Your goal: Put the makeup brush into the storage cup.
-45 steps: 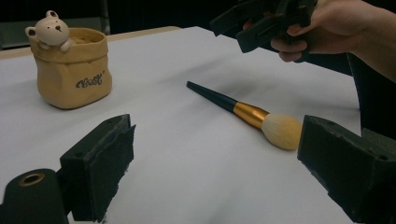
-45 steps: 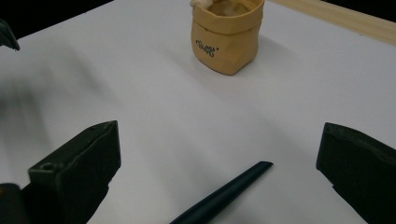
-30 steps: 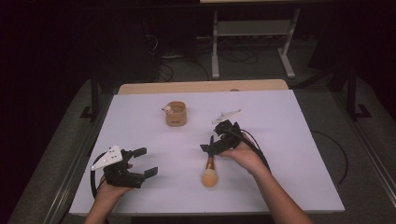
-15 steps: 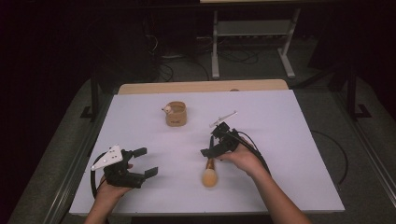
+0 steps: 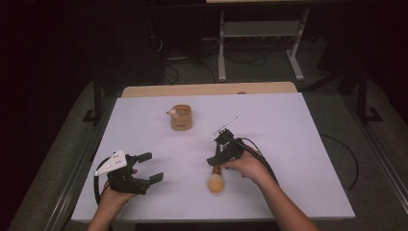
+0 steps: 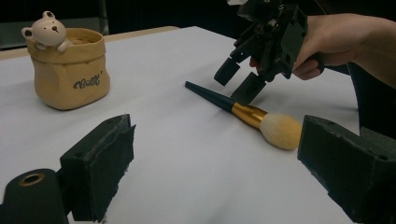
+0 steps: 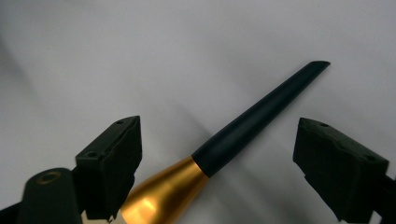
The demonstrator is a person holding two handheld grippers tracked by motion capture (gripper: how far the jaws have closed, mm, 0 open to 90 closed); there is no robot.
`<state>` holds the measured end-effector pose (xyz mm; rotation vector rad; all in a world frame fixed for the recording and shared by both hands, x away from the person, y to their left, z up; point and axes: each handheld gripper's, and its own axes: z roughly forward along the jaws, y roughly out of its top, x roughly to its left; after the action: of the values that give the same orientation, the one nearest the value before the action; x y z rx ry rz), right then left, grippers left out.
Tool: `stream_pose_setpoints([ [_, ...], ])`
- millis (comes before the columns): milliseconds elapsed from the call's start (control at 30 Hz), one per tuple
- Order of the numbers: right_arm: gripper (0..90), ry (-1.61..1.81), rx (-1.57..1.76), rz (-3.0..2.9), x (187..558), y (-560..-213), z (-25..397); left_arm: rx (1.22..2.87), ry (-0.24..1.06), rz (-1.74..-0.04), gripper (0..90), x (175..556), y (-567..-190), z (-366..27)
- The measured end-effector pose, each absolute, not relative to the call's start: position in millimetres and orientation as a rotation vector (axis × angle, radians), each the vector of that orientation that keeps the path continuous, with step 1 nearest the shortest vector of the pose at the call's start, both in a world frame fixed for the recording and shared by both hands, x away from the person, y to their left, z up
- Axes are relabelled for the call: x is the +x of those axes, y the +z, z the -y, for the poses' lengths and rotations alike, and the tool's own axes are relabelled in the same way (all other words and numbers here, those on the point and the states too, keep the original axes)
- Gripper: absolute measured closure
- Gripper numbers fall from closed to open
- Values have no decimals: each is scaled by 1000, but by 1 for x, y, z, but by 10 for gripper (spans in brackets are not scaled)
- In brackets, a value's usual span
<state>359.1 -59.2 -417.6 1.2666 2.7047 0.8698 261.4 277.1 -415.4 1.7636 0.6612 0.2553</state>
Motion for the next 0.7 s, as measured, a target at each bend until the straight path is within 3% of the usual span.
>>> stream_pose_setpoints([
  [700, 288, 756, 1336, -2722, 358, -423, 54, 1766, 256, -656, 101, 261, -415, -276],
])
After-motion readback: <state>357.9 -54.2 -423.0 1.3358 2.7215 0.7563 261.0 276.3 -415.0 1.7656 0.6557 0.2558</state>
